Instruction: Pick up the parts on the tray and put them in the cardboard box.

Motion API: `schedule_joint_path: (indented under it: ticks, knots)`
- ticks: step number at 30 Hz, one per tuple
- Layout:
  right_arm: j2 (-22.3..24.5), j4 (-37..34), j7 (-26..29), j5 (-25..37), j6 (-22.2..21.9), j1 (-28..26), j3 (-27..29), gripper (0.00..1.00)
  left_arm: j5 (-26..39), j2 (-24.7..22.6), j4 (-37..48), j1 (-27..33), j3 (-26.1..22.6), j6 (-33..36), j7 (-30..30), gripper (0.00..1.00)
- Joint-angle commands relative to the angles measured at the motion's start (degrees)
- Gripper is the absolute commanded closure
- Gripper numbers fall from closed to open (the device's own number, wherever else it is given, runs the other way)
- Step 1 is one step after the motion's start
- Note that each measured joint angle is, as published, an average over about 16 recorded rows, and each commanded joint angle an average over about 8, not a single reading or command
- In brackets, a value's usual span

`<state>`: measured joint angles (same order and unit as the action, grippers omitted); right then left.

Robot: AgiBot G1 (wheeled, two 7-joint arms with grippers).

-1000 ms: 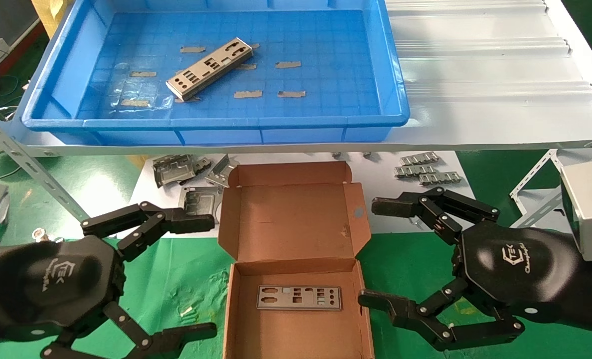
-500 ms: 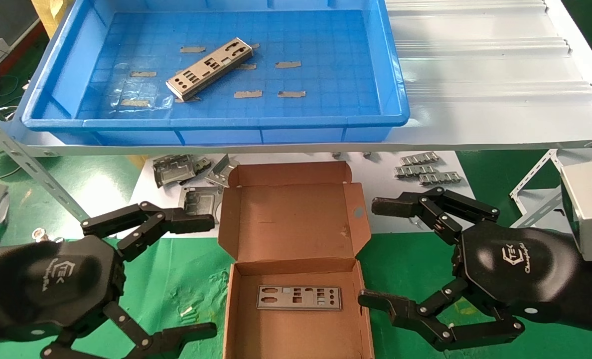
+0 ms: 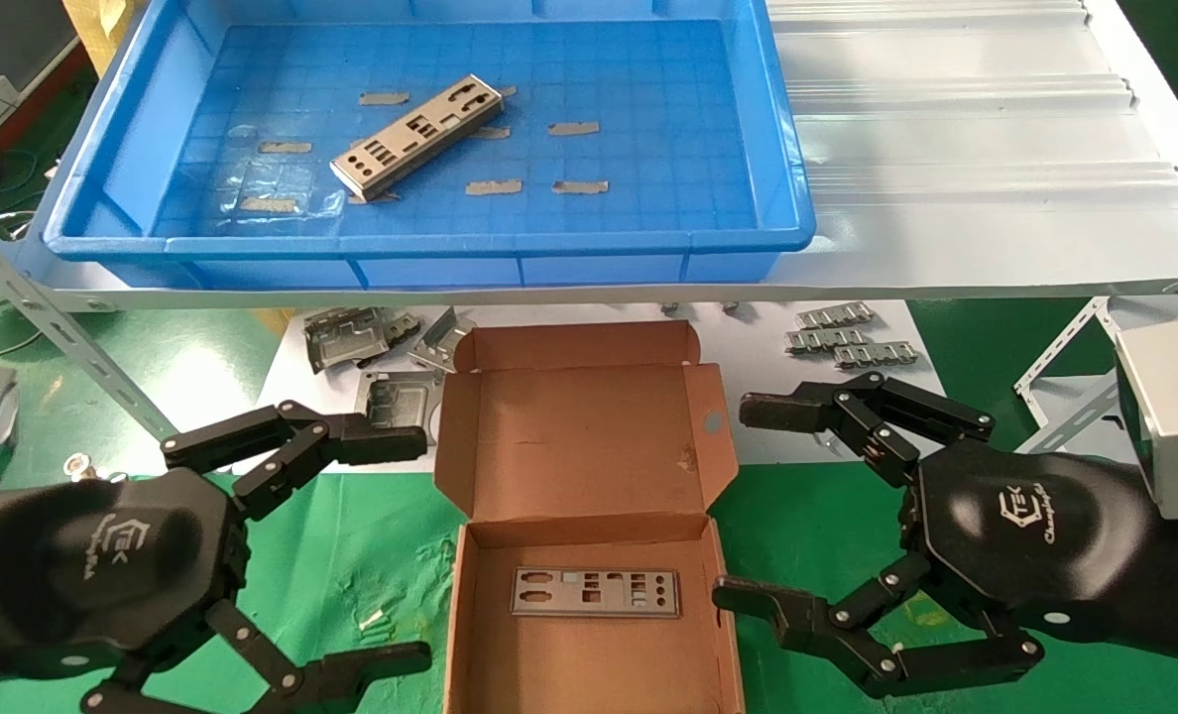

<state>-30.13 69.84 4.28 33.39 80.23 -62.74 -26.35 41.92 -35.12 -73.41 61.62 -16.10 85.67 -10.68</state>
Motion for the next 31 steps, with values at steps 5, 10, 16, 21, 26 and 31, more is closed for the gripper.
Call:
schedule_joint_path:
  ticks: [5,10,16,21,26,31]
  knots:
    - [0.0,0.0,0.0,0.0,0.0,0.0,0.0,0.0,0.0,0.0,0.0,0.0,0.0,0.0,0.0,0.0]
    - [0.0,0.0,0.0,0.0,0.0,0.0,0.0,0.0,0.0,0.0,0.0,0.0,0.0,0.0,0.0,0.0]
    - [0.0,0.0,0.0,0.0,0.0,0.0,0.0,0.0,0.0,0.0,0.0,0.0,0.0,0.0,0.0,0.0]
    - [0.0,0.0,0.0,0.0,0.0,0.0,0.0,0.0,0.0,0.0,0.0,0.0,0.0,0.0,0.0,0.0]
    - [0.0,0.0,0.0,0.0,0.0,0.0,0.0,0.0,0.0,0.0,0.0,0.0,0.0,0.0,0.0,0.0]
    - [0.0,0.0,0.0,0.0,0.0,0.0,0.0,0.0,0.0,0.0,0.0,0.0,0.0,0.0,0.0,0.0]
